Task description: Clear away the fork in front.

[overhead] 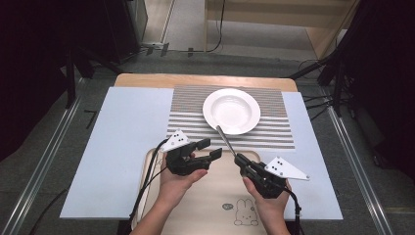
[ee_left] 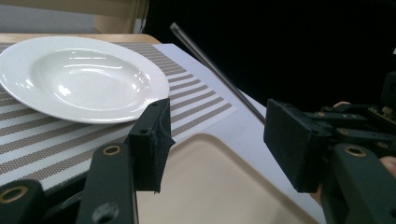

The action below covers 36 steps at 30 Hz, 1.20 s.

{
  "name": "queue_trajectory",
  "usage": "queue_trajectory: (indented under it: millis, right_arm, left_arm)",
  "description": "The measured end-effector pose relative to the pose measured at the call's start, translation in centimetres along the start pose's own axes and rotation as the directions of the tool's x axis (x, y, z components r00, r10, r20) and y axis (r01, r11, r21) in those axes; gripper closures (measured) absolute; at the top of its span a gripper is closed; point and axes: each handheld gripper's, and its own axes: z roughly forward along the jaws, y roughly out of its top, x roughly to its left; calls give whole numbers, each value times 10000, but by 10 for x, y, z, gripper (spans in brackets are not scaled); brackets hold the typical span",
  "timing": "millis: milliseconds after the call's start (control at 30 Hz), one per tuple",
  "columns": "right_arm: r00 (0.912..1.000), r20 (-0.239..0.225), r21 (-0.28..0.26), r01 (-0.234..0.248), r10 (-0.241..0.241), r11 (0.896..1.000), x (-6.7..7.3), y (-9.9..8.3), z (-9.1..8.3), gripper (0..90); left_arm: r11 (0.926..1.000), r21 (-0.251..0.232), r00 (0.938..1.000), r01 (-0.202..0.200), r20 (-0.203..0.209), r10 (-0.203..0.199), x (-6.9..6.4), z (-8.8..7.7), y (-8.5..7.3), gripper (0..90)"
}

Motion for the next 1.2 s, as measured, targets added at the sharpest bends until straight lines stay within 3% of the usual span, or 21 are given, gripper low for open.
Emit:
queue_trajectory:
  millis: [100,200,367,567,700,867,1000,1133,1200]
  right_arm:
    - [9999,-166,-27,15,-16,10000,3,-1,2,842]
    - [9996,-280,-56,99,-101,9999,8,-1,3,842]
    - [9988,-421,-86,247,-251,9997,14,-1,5,841]
    - [9982,-413,-76,434,-437,9990,21,-3,7,842]
    - [9982,-324,-84,500,-503,9987,22,-3,8,841]
    - [9985,-313,-23,445,-446,9990,25,-5,10,841]
    - [9980,-359,-26,514,-515,9987,27,-5,11,840]
    - [9970,-581,101,512,-505,9986,26,-5,12,836]
    - [9958,-751,229,550,-531,9982,25,-6,15,815]
  left_arm:
    - [10000,4,9999,95,141,-95,-1,2,1,436]
    - [9994,30,9986,331,416,-332,0,3,1,525]
    - [9984,-21,9959,560,712,-558,0,3,2,555]
    - [9953,-6,9934,964,619,-962,0,3,3,584]
    - [9955,113,9934,944,640,-949,-2,4,-2,621]
    - [9912,123,9886,1316,724,-1322,-1,5,-5,643]
    - [9926,45,9887,1214,876,-1214,-1,3,-5,733]
    - [9921,15,9749,1254,1854,-1235,0,1,-4,858]
    - [9947,-40,9803,1024,1702,-1002,-2,0,-5,865]
